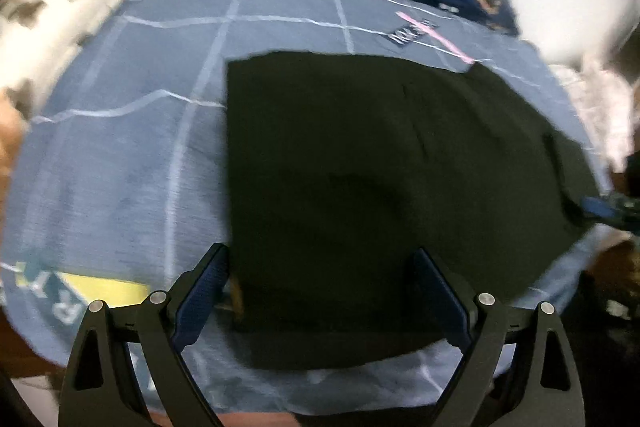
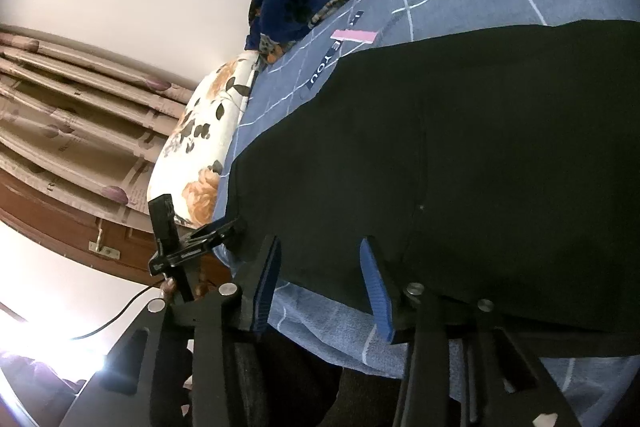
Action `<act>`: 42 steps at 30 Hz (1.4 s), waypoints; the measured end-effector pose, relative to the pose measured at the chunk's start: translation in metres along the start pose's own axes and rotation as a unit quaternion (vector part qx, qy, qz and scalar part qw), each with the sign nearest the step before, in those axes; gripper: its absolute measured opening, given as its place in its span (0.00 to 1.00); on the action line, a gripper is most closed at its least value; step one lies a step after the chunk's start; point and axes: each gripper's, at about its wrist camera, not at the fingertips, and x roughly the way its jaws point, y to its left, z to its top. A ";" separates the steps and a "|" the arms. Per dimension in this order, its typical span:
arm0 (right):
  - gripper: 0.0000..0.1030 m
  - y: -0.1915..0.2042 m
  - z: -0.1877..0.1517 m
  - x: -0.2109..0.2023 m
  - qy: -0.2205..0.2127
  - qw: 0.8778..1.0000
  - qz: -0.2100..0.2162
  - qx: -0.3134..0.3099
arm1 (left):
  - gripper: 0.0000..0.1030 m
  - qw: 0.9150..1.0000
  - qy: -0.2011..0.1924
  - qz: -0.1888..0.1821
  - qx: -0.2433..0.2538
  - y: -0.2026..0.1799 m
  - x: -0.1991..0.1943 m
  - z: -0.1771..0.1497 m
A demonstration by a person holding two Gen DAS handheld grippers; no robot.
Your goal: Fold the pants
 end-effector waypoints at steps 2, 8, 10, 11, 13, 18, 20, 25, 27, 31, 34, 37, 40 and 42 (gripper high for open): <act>0.41 -0.002 0.000 -0.001 -0.001 1.000 0.001 0.004 | 0.90 1.000 0.003 -0.020 0.002 0.004 -0.001 0.001; 0.43 -0.003 -0.001 -0.001 -0.002 1.000 0.000 0.006 | 0.90 0.995 0.016 -0.099 -0.015 0.016 -0.007 0.006; 0.44 -0.003 -0.001 -0.001 -0.002 1.000 0.001 0.007 | 0.90 0.991 0.012 -0.133 -0.015 0.016 -0.011 0.006; 0.45 -0.003 -0.001 0.000 -0.003 1.000 0.001 0.008 | 0.90 0.989 0.008 -0.148 -0.017 0.018 -0.013 0.006; 0.45 -0.003 0.000 0.000 -0.003 1.000 0.001 0.009 | 0.90 0.982 0.004 -0.189 -0.031 0.024 -0.016 0.006; 0.47 -0.004 0.000 0.000 -0.001 1.000 0.001 0.009 | 0.90 0.967 0.018 -0.240 -0.081 0.047 -0.004 0.010; 0.48 -0.003 0.000 0.001 0.000 1.000 0.000 0.010 | 0.89 0.967 0.021 -0.241 -0.077 0.046 -0.002 0.013; 0.49 -0.005 -0.002 0.003 0.002 1.000 -0.001 0.015 | 0.89 0.961 0.043 -0.266 -0.060 0.036 0.001 0.021; 0.49 -0.003 -0.003 0.004 0.003 1.000 -0.002 0.014 | 0.89 0.951 0.036 -0.299 -0.075 0.039 0.002 0.025; 0.52 -0.002 -0.004 0.004 0.000 1.000 -0.005 0.015 | 0.89 0.934 0.023 -0.340 -0.103 0.046 0.001 0.027; 0.52 -0.005 -0.005 0.004 -0.002 1.000 -0.005 0.020 | 0.89 0.934 0.016 -0.339 -0.110 0.048 -0.002 0.026; 0.52 -0.006 -0.006 0.004 -0.004 1.000 -0.005 0.021 | 0.89 0.951 0.028 -0.288 -0.111 0.047 0.007 0.025; 0.52 -0.004 -0.006 0.005 -0.003 1.000 -0.006 0.019 | 0.89 0.951 0.013 -0.283 -0.127 0.048 0.008 0.024; 0.52 -0.004 -0.006 0.005 -0.004 1.000 -0.006 0.019 | 0.89 0.952 0.002 -0.277 -0.129 0.047 0.009 0.024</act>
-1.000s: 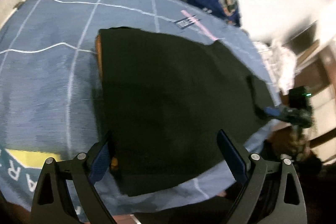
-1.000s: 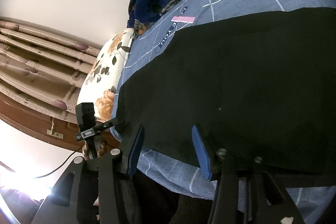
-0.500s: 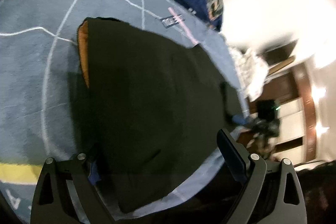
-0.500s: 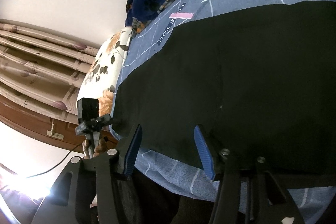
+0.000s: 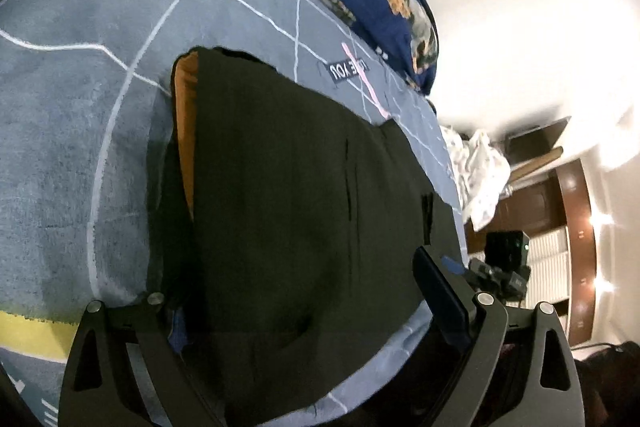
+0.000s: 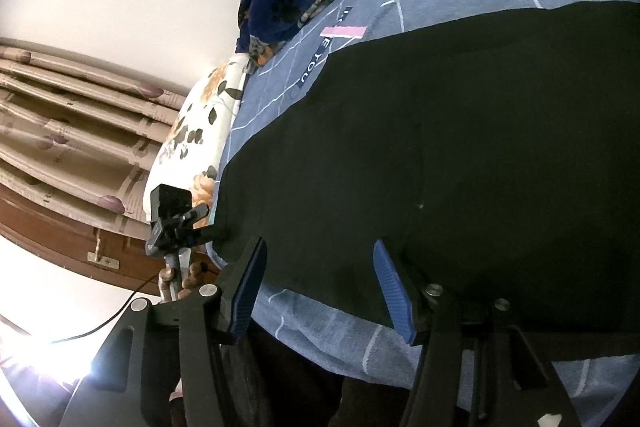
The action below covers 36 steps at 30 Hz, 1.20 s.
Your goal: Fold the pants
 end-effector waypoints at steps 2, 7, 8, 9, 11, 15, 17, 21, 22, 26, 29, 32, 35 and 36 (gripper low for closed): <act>0.53 0.001 0.000 0.000 -0.001 1.000 0.002 0.002 | 0.88 1.000 -0.004 0.016 -0.003 -0.003 0.002 0.000; 0.56 0.002 0.003 0.000 -0.007 1.000 0.002 0.007 | 0.50 0.996 -0.003 0.085 0.034 -0.018 0.007 -0.004; 0.57 0.002 0.003 0.000 -0.008 1.000 0.002 0.007 | 0.45 0.994 -0.004 0.099 0.037 -0.018 0.007 -0.005; 0.57 0.003 0.003 0.001 -0.009 1.000 0.002 0.007 | 0.34 0.995 -0.009 0.098 0.030 -0.015 0.004 -0.005; 0.57 0.004 0.004 0.001 -0.011 1.000 0.002 0.005 | 0.26 0.996 -0.025 0.082 0.013 -0.011 -0.004 -0.006; 0.57 0.004 0.007 0.002 -0.015 1.000 0.003 0.005 | 0.20 0.995 -0.046 0.082 0.034 -0.033 -0.012 -0.012; 0.57 0.004 0.007 0.002 -0.017 1.000 0.002 0.004 | 0.19 0.994 -0.055 0.078 0.046 -0.049 -0.015 -0.014; 0.57 0.005 0.009 0.002 -0.023 1.000 0.006 0.002 | 0.19 0.994 -0.068 0.071 0.054 -0.076 -0.018 -0.016; 0.57 0.006 0.010 0.001 -0.024 1.000 0.007 0.001 | 0.19 0.994 -0.069 0.072 0.054 -0.080 -0.018 -0.015; 0.57 0.007 0.012 -0.005 -0.032 0.999 0.012 -0.001 | 0.19 0.993 -0.076 0.070 0.054 -0.100 -0.016 -0.015; 0.57 0.007 0.014 -0.007 -0.038 0.999 0.017 0.001 | 0.19 0.993 -0.081 0.071 0.056 -0.112 -0.014 -0.016; 0.58 0.008 0.015 -0.009 -0.040 0.999 0.020 0.000 | 0.19 0.992 -0.090 0.064 0.055 -0.122 -0.016 -0.018; 0.58 0.008 0.015 -0.010 -0.041 0.999 0.022 -0.001 | 0.19 0.992 -0.098 0.055 0.054 -0.131 -0.015 -0.018; 0.58 0.007 0.016 -0.010 -0.041 0.999 0.023 -0.001 | 0.19 0.992 -0.100 0.052 0.055 -0.133 -0.015 -0.018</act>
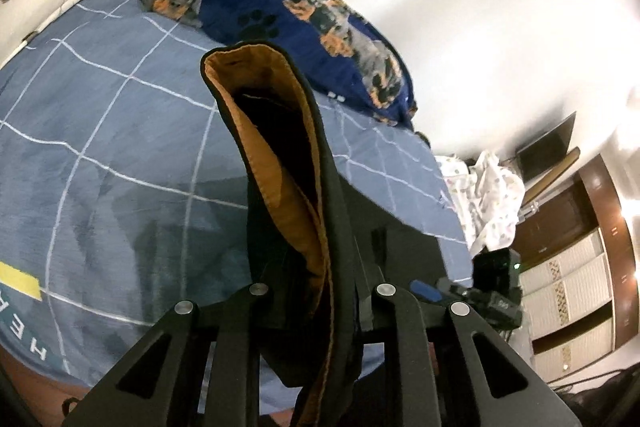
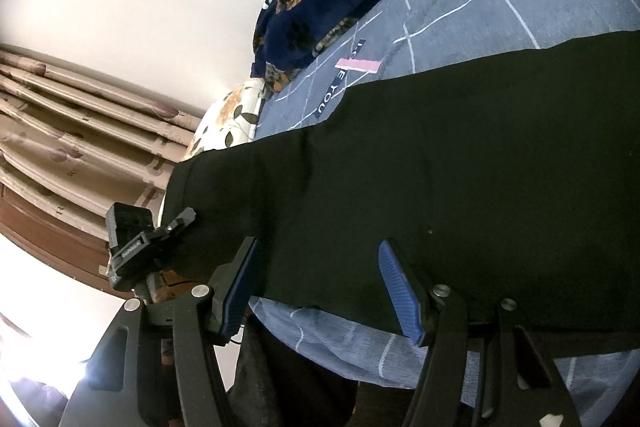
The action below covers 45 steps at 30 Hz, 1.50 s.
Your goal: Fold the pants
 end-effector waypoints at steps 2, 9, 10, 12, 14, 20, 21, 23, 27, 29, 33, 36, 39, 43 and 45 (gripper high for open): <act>0.58 -0.001 0.000 0.000 0.000 1.000 0.001 0.001 | 0.19 1.000 -0.005 -0.007 0.005 -0.009 0.000 0.000; 0.58 -0.002 0.002 -0.002 -0.006 1.000 0.007 0.004 | 0.19 0.999 -0.016 -0.013 0.033 -0.041 0.001 0.003; 0.58 -0.002 0.002 -0.002 -0.007 1.000 0.008 0.005 | 0.19 0.999 -0.017 -0.014 0.034 -0.043 0.001 0.004; 0.58 -0.003 0.002 -0.003 -0.009 1.000 0.011 0.008 | 0.19 0.999 -0.020 -0.009 0.040 -0.048 0.001 0.005; 0.58 -0.004 0.002 -0.004 -0.011 1.000 0.013 0.010 | 0.19 0.999 -0.018 -0.011 0.040 -0.050 0.003 0.005; 0.58 -0.005 0.002 -0.004 -0.014 1.000 0.015 0.011 | 0.19 0.999 -0.020 -0.013 0.046 -0.059 0.006 0.007; 0.58 -0.005 0.002 -0.004 -0.015 1.000 0.015 0.011 | 0.19 0.999 -0.020 -0.012 0.048 -0.062 0.007 0.008; 0.58 -0.005 0.002 -0.004 -0.015 1.000 0.016 0.012 | 0.19 0.998 -0.020 -0.007 0.054 -0.068 0.008 0.009; 0.58 -0.007 0.002 -0.004 -0.019 1.000 0.017 0.015 | 0.19 0.997 -0.020 0.000 0.068 -0.079 0.013 0.010; 0.58 -0.007 0.003 -0.005 -0.020 1.000 0.017 0.017 | 0.19 0.997 -0.019 0.004 0.076 -0.084 0.015 0.009; 0.58 -0.008 0.004 -0.006 -0.023 0.999 0.018 0.020 | 0.19 0.995 -0.019 0.015 0.094 -0.096 0.021 0.008; 0.59 -0.009 0.005 -0.007 -0.024 0.999 0.018 0.022 | 0.19 0.994 -0.021 0.022 0.104 -0.104 0.024 0.006; 0.59 -0.011 0.006 -0.008 -0.027 0.999 0.019 0.024 | 0.19 0.993 -0.022 0.028 0.113 -0.109 0.028 0.005; 0.59 -0.012 0.006 -0.008 -0.031 0.999 0.021 0.026 | 0.19 0.992 -0.021 0.030 0.123 -0.116 0.033 0.002; 0.59 -0.012 0.006 -0.009 -0.033 0.999 0.021 0.026 | 0.19 0.991 -0.021 0.032 0.130 -0.120 0.034 0.001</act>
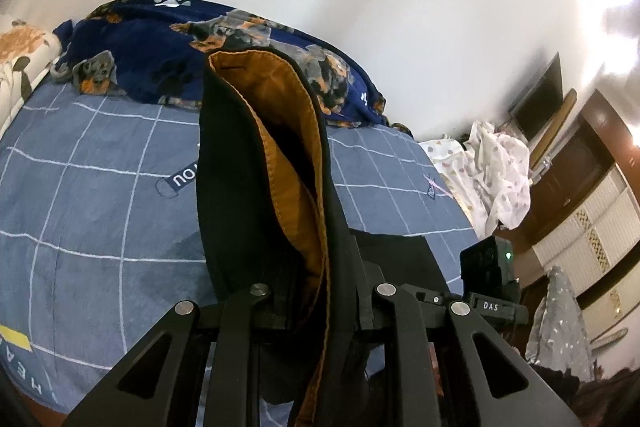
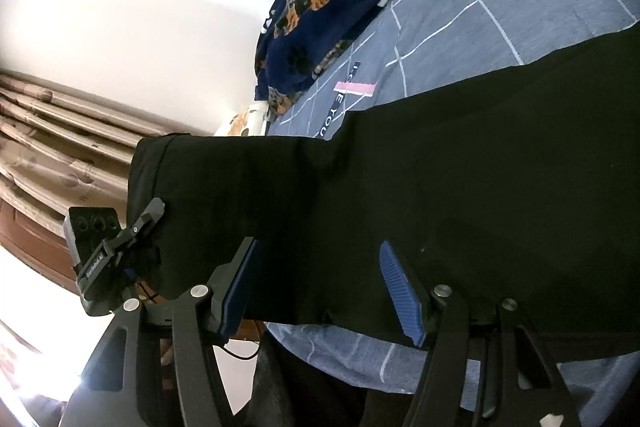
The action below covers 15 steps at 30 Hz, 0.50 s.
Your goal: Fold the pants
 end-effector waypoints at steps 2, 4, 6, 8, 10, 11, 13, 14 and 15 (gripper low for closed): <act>0.59 0.000 0.001 0.000 -0.001 1.000 0.001 0.002 | 0.19 1.000 0.001 0.002 0.005 -0.004 0.001 0.000; 0.59 0.000 0.001 0.000 -0.002 1.000 0.002 0.003 | 0.19 1.000 0.001 0.001 0.007 -0.006 0.003 0.000; 0.59 0.000 0.002 0.000 -0.003 1.000 0.003 0.003 | 0.19 1.000 0.002 0.000 0.008 -0.008 0.005 0.001; 0.59 0.000 0.002 0.000 -0.004 1.000 0.004 0.003 | 0.19 1.000 0.003 0.000 0.009 -0.009 0.007 0.002; 0.59 0.001 0.003 -0.001 -0.006 1.000 0.003 0.003 | 0.19 1.000 0.004 -0.001 0.010 -0.012 0.008 0.003; 0.59 0.000 0.003 -0.001 -0.007 1.000 0.004 0.003 | 0.19 1.000 0.005 -0.002 0.012 -0.013 0.009 0.003; 0.59 0.000 0.004 -0.002 -0.009 1.000 0.003 0.004 | 0.19 1.000 0.005 -0.003 0.013 -0.014 0.011 0.003; 0.59 0.001 0.004 -0.001 -0.010 1.000 0.002 0.003 | 0.19 1.000 0.006 -0.003 0.013 -0.015 0.012 0.003; 0.59 0.001 0.005 -0.002 -0.010 1.000 0.001 0.002 | 0.19 1.000 0.006 -0.004 0.014 -0.016 0.013 0.003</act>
